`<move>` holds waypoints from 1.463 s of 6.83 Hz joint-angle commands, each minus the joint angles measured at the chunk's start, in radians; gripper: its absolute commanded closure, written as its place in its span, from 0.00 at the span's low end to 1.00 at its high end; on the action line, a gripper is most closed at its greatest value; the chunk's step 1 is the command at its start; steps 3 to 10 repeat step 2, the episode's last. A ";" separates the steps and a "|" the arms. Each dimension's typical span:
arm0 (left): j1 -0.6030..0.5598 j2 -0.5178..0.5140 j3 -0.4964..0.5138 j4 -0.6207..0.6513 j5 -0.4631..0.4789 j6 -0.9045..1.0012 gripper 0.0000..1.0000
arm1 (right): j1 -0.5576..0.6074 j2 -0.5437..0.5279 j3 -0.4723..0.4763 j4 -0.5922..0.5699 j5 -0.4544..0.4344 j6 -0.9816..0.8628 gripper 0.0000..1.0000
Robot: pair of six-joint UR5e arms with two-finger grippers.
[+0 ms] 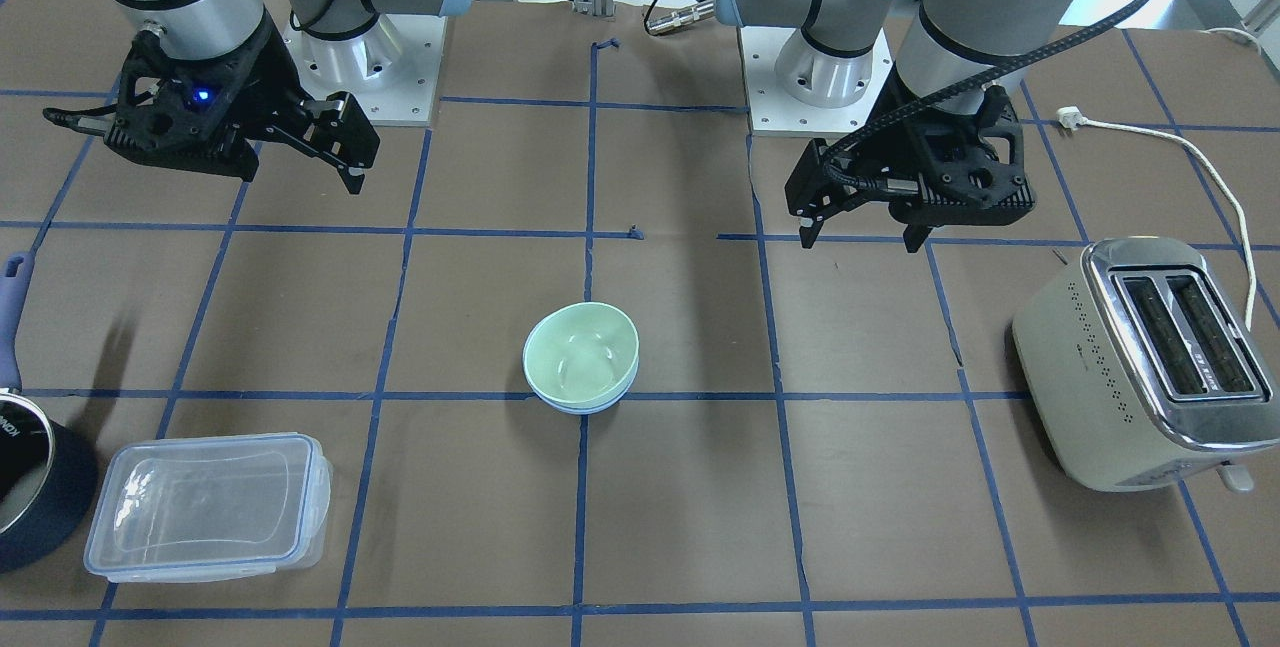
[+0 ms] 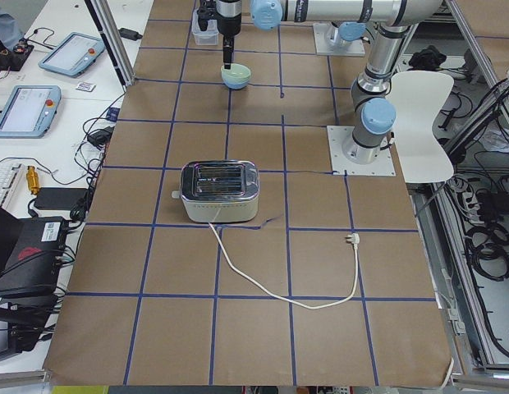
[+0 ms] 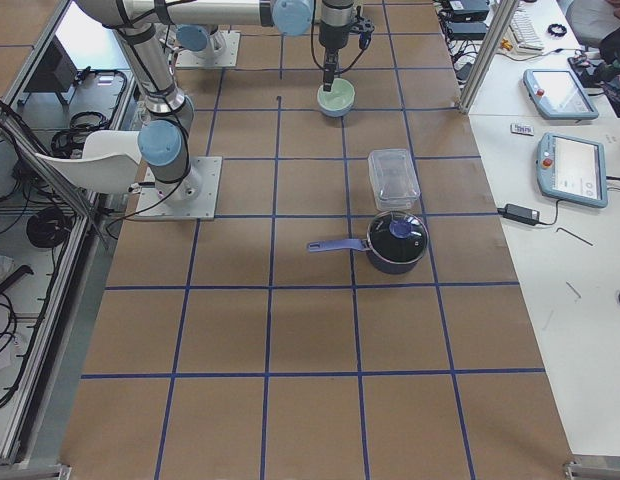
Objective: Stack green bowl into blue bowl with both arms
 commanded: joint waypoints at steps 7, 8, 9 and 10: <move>0.000 0.000 0.000 0.000 -0.001 0.000 0.00 | 0.001 -0.002 -0.001 0.001 -0.006 0.000 0.00; 0.000 0.000 0.000 0.000 -0.001 0.000 0.00 | 0.001 -0.002 -0.001 0.001 -0.006 0.000 0.00; 0.000 0.000 0.000 0.000 -0.001 0.000 0.00 | 0.001 -0.002 -0.001 0.001 -0.006 0.000 0.00; 0.000 0.000 0.000 0.000 -0.001 0.000 0.00 | 0.001 -0.002 -0.001 0.001 -0.006 0.000 0.00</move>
